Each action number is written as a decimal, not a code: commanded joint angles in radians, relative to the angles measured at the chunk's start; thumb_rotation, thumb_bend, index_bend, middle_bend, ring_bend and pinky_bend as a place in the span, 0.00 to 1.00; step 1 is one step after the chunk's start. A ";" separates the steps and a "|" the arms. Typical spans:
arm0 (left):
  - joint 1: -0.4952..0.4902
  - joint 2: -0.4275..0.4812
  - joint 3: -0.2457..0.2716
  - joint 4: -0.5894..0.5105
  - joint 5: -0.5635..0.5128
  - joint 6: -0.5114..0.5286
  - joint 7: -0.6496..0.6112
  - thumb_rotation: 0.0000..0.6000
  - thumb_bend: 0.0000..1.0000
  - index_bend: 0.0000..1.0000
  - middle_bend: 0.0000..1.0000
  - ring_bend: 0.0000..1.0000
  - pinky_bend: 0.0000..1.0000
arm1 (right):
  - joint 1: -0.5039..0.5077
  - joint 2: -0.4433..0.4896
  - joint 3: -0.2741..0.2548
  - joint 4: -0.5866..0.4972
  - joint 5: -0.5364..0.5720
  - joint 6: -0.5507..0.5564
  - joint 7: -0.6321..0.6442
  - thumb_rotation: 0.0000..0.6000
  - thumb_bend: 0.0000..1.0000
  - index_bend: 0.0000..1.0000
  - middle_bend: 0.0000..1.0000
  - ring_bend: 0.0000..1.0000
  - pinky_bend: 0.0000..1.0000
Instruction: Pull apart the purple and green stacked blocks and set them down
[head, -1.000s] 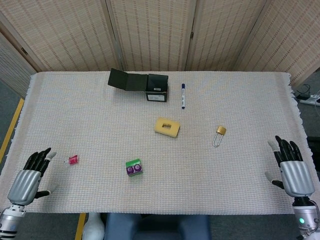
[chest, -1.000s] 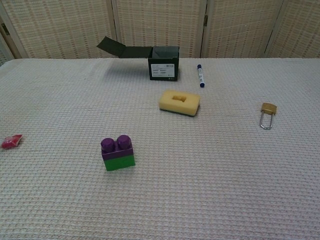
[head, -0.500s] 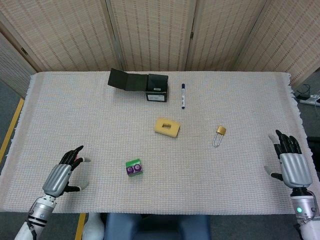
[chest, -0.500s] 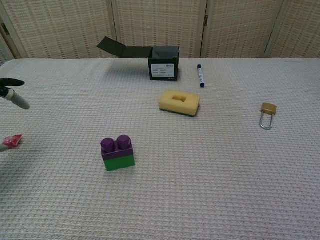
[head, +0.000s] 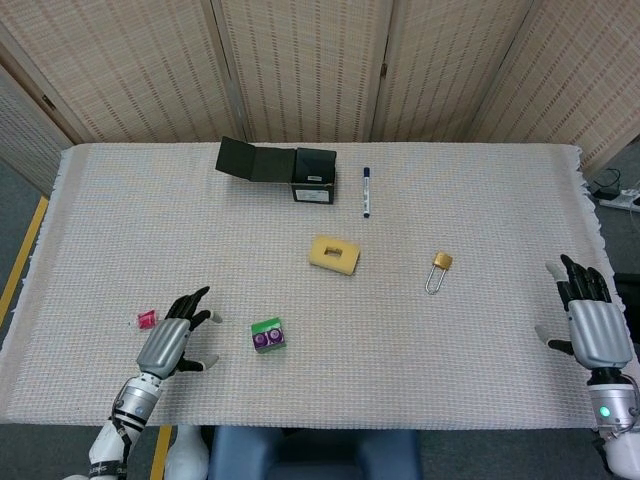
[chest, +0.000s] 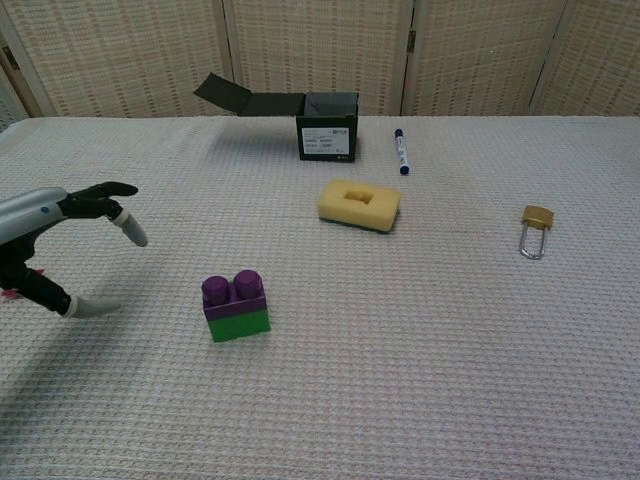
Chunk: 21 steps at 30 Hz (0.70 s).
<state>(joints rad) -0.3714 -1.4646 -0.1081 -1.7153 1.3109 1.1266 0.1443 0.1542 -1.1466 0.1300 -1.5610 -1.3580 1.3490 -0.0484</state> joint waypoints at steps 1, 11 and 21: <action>-0.023 -0.025 -0.007 -0.006 -0.053 -0.021 0.068 1.00 0.25 0.35 0.03 0.00 0.00 | 0.008 0.002 0.005 0.011 0.018 -0.023 0.012 1.00 0.27 0.00 0.00 0.00 0.00; -0.083 -0.142 -0.035 0.000 -0.187 -0.058 0.168 1.00 0.25 0.32 0.03 0.00 0.00 | 0.027 0.007 0.006 0.033 0.043 -0.072 0.044 1.00 0.27 0.00 0.00 0.00 0.00; -0.128 -0.221 -0.070 0.044 -0.230 -0.057 0.173 1.00 0.25 0.32 0.03 0.00 0.00 | 0.037 0.018 0.009 0.049 0.065 -0.108 0.089 1.00 0.27 0.00 0.00 0.00 0.00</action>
<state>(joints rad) -0.4952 -1.6822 -0.1735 -1.6740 1.0858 1.0703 0.3188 0.1908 -1.1296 0.1386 -1.5132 -1.2936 1.2418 0.0397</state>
